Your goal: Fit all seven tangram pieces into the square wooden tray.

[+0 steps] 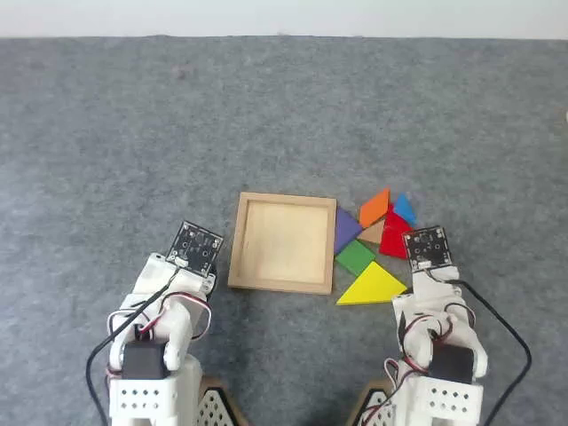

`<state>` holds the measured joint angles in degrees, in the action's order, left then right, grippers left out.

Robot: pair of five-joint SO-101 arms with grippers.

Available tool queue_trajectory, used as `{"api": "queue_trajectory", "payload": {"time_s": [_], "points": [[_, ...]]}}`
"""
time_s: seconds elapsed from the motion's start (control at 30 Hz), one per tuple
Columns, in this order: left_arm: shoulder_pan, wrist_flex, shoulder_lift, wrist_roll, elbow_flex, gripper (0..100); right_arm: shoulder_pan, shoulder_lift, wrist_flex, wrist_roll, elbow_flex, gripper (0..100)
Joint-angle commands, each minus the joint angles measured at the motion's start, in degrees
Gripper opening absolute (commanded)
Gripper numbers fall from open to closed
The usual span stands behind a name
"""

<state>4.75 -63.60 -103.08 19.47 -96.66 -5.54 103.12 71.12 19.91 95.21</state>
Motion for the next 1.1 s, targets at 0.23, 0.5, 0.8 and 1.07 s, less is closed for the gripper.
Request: {"api": "queue_trajectory", "payload": {"time_s": [0.23, 0.5, 0.8, 1.07], "points": [[-0.26, -0.18, -0.97, 0.44, 0.22, 14, -7.96, -0.57, 1.71, 9.49, -17.32, 8.7], [0.00, -2.11, -0.88, 0.44, 0.22, 14, -1.27, -23.08, 1.27, 7.56, -32.09, 8.7], [0.00, -2.20, -0.79, 0.53, 0.22, 14, 7.60, -77.58, -2.77, 15.65, -60.22, 14.0], [5.45, -2.29, -0.79, 0.53, 0.22, 14, 8.22, -107.30, -4.88, 20.84, -74.11, 39.1]]}}
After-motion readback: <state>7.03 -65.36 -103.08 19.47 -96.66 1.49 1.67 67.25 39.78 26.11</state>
